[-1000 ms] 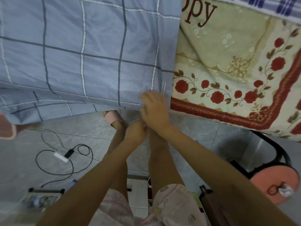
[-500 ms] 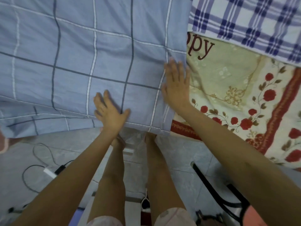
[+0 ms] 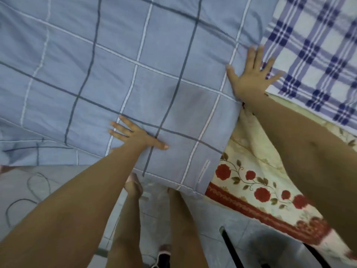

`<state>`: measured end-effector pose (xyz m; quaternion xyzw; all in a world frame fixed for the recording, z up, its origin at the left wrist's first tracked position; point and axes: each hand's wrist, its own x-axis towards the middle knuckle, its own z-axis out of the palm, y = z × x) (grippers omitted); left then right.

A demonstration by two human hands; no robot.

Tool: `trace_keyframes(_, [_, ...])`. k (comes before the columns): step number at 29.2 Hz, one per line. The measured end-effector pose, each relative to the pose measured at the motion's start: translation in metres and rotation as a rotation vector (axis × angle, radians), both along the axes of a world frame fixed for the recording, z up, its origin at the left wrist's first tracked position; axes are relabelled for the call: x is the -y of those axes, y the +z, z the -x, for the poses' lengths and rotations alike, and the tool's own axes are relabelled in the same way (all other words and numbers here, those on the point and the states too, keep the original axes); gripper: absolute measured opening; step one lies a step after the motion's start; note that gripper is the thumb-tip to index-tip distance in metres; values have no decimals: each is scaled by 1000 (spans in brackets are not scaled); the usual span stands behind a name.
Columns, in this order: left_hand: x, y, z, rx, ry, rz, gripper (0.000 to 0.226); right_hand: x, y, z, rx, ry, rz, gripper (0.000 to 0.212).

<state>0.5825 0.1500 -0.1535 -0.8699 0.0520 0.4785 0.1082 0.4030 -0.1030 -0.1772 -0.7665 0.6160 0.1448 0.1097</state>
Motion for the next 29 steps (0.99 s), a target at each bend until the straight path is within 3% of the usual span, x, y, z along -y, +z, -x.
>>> trace_keyframes(1, [1, 2, 2, -10, 2, -9, 171, -3, 4, -9, -31, -47, 17, 81])
trace_keyframes(3, [1, 8, 1, -18, 10, 13, 170, -18, 8, -40, -3, 143, 143, 70])
trace_keyframes(5, [-1, 10, 2, -8, -18, 52, 170, -50, 7, -79, 163, 568, 187, 62])
trace_keyframes(7, [0, 9, 4, 46, -4, 87, 173, -84, -1, -116, 263, 1138, 70, 55])
trace_keyframes(9, [2, 11, 4, 52, 38, 68, 176, -79, -8, -145, 159, 1614, -154, 56])
trace_keyframes(10, [3, 11, 3, 22, 40, 54, 176, -57, -11, -155, 155, 1662, -193, 59])
trace_keyframes(11, [3, 10, 2, -14, 33, 57, 176, -32, -13, -160, 189, 1570, -195, 63])
trace_keyframes(13, [-3, 5, -3, -62, 20, 99, 174, 23, -14, -155, 224, 1117, -111, 69])
trace_keyframes(16, [-9, 3, -7, -56, 8, 138, 171, 80, -6, -105, 124, 472, 2, 63])
trace_keyframes(18, [-13, 1, -7, -119, 3, 137, 171, 79, 7, -81, -9, 286, 27, 64])
trace_keyframes(21, [-9, 3, -6, -106, -2, 150, 171, 36, 22, -72, 50, 427, 129, 65])
trace_keyframes(24, [-5, 5, -8, -113, -8, 126, 173, -45, 27, -73, 214, 969, 38, 60])
trace_keyframes(26, [-9, 6, -8, -110, -5, 127, 176, -85, 14, -56, 106, 1259, -80, 55])
trace_keyframes(27, [-11, 6, -8, -122, -9, 125, 177, -91, 8, -43, 20, 1240, -155, 55])
trace_keyframes(29, [-10, 7, -9, -135, 11, 130, 177, -94, 4, -16, -85, 895, -218, 60])
